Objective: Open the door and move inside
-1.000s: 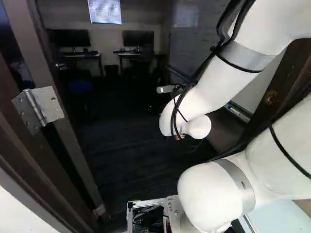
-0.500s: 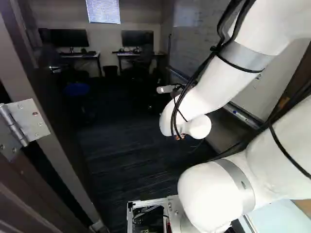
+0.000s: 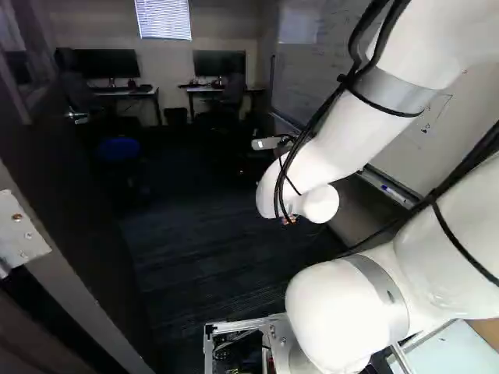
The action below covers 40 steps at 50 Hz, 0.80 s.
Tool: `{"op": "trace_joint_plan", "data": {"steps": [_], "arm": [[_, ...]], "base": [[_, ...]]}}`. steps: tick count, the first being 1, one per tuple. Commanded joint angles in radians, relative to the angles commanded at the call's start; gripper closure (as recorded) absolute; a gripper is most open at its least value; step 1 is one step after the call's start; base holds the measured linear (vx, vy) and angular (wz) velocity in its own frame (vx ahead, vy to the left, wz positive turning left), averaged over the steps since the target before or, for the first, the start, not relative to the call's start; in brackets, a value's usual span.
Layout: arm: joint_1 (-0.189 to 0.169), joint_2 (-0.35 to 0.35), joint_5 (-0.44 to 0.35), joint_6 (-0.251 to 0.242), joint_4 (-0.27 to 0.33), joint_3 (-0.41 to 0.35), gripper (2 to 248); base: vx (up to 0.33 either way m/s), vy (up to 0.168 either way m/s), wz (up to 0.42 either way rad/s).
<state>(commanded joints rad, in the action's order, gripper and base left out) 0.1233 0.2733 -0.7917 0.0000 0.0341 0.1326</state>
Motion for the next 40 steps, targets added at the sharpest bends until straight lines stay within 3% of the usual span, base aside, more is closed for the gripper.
{"op": "trace_joint_plan", "data": {"steps": [40], "arm": [[0.000,0.000,0.000,0.000,0.000,0.000,3]], "base": [[0.139,0.005,-0.012]]}}
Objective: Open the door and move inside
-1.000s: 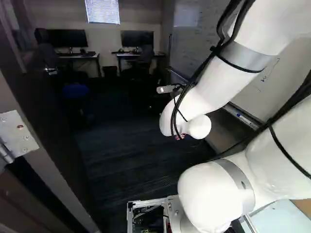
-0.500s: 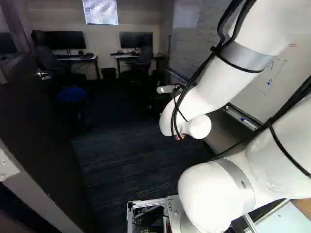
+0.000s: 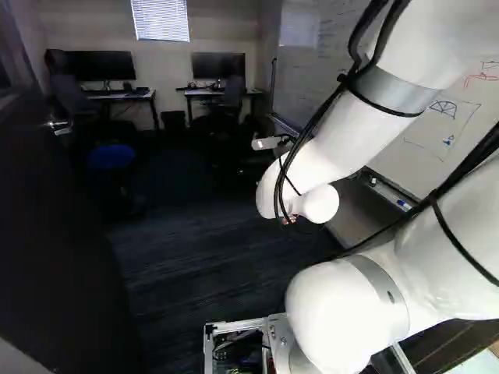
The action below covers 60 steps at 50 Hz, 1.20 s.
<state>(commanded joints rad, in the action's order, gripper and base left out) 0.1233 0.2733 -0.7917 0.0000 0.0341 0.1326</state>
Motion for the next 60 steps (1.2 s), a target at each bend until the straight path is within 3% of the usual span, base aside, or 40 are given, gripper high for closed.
{"op": "trace_joint_plan", "data": {"steps": [60], "arm": [[0.000,0.000,0.000,0.000,0.000,0.000,3]], "base": [[0.165,0.003,-0.001]]}}
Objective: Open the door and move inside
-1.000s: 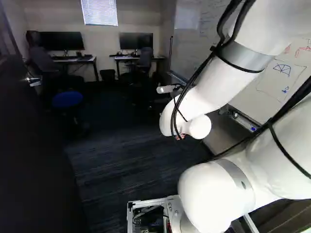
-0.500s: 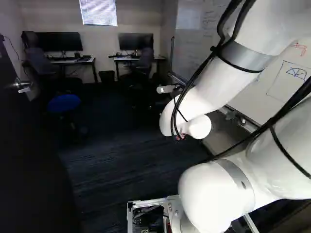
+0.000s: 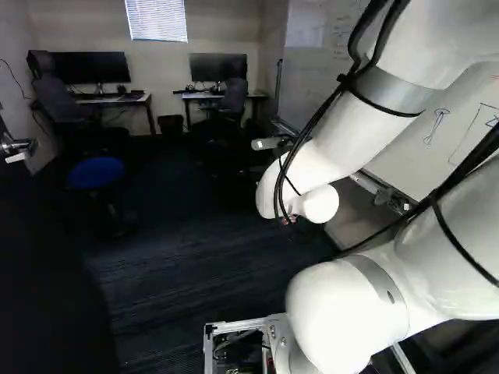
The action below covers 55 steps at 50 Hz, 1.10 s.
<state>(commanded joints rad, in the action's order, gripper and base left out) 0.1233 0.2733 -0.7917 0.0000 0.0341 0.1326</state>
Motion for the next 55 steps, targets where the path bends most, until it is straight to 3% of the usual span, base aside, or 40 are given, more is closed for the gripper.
{"op": "trace_joint_plan", "data": {"steps": [55], "arm": [[0.000,0.000,0.000,0.000,0.000,0.000,3]], "base": [[0.176,0.004,-0.001]]}}
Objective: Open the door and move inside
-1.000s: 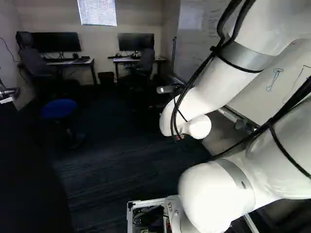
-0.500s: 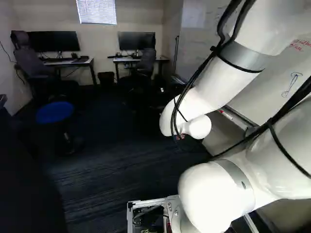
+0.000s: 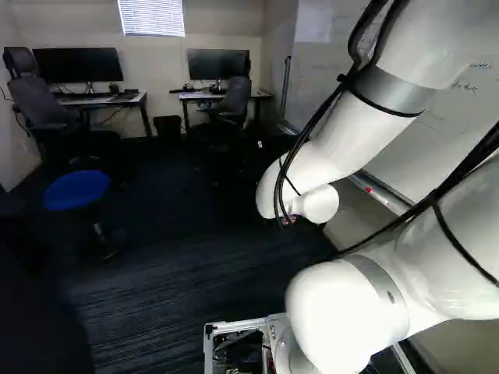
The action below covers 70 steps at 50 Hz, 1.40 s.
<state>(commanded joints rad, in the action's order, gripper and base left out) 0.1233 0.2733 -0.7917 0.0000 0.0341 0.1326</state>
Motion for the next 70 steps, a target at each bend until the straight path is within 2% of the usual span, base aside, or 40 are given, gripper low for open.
{"op": "trace_joint_plan", "data": {"steps": [70], "arm": [[0.000,0.000,0.000,0.000,0.000,0.000,3]], "base": [[0.166,0.004,-0.007]]}}
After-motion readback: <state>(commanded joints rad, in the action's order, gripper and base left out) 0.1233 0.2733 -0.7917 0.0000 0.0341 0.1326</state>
